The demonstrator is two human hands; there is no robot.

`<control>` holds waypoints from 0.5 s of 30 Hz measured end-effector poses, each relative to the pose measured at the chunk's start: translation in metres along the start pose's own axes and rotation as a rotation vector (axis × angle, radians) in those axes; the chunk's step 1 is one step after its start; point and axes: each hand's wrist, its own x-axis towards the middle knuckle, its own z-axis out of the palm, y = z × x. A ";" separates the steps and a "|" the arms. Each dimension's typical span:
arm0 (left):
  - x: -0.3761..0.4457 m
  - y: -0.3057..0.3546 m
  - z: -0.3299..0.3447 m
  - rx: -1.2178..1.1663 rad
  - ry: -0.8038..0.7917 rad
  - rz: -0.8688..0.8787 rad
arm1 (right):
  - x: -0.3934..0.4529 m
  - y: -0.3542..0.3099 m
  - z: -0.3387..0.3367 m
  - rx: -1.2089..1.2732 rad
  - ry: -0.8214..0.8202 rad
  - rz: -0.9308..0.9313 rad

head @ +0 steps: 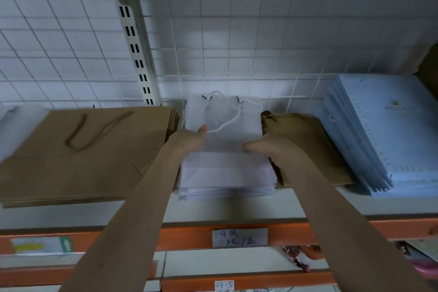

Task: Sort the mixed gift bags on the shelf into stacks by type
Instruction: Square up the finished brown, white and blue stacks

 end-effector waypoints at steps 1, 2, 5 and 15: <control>0.000 0.001 -0.001 0.003 -0.006 -0.002 | 0.001 -0.001 -0.002 0.041 -0.015 0.007; 0.000 0.002 -0.002 0.005 -0.007 -0.004 | 0.005 -0.001 -0.003 0.096 -0.028 0.003; 0.001 0.002 -0.002 -0.013 -0.010 -0.008 | 0.005 -0.008 -0.008 0.256 -0.015 0.003; 0.005 0.006 -0.007 -0.160 0.027 -0.055 | 0.013 -0.014 -0.008 0.227 -0.054 0.009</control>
